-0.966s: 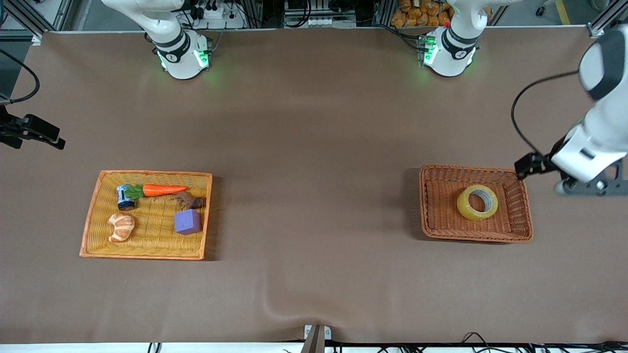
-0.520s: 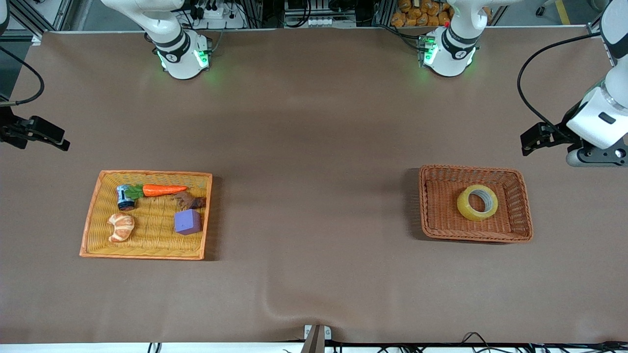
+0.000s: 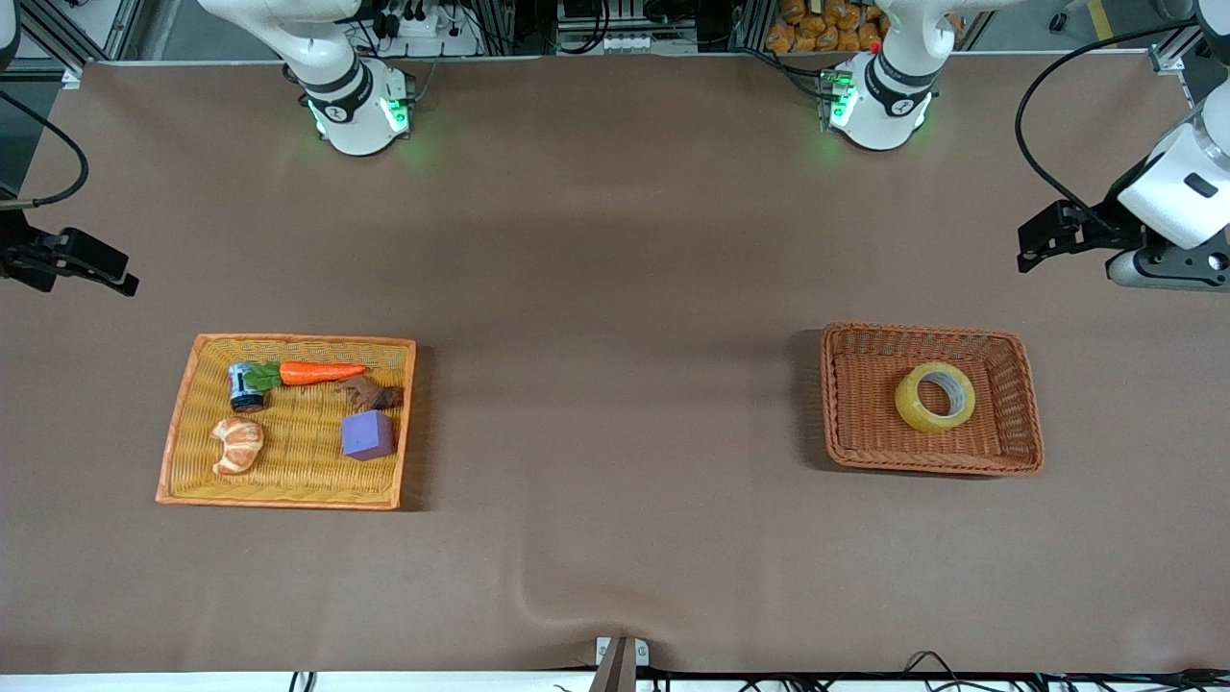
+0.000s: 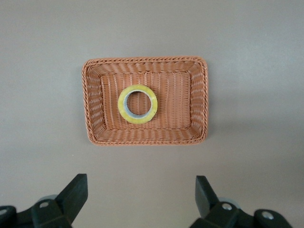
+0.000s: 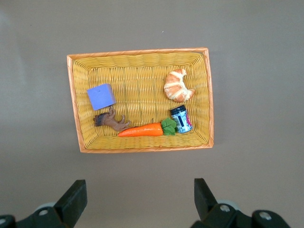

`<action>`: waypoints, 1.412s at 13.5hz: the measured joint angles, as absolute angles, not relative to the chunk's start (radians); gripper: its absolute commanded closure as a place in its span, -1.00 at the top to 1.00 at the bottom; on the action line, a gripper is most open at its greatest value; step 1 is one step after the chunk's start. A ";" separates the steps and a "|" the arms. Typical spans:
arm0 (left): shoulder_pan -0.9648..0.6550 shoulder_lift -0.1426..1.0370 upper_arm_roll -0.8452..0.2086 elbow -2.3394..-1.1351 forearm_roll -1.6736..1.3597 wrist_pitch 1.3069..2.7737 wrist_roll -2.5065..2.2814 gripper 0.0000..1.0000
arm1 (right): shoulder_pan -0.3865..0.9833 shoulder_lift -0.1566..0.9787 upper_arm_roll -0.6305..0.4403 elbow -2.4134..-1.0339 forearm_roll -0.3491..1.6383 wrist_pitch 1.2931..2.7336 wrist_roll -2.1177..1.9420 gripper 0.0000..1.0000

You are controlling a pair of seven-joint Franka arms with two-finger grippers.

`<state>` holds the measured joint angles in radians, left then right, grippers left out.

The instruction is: Transfer tape with both arms

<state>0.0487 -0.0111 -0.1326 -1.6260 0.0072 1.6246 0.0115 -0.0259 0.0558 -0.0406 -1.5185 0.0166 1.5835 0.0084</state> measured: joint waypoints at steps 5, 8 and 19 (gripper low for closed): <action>-0.015 -0.011 -0.074 -1.625 0.007 1.615 0.013 1.00 | -0.026 0.056 -0.041 -1.505 0.017 1.585 0.008 1.00; -0.056 -0.011 -0.016 -1.626 0.007 1.580 0.013 1.00 | -0.026 0.056 -0.041 -1.503 0.017 1.585 0.008 1.00; -0.062 -0.011 -0.011 -1.602 0.007 1.577 -0.048 1.00 | -0.026 0.064 -0.045 -1.504 0.017 1.584 0.008 1.00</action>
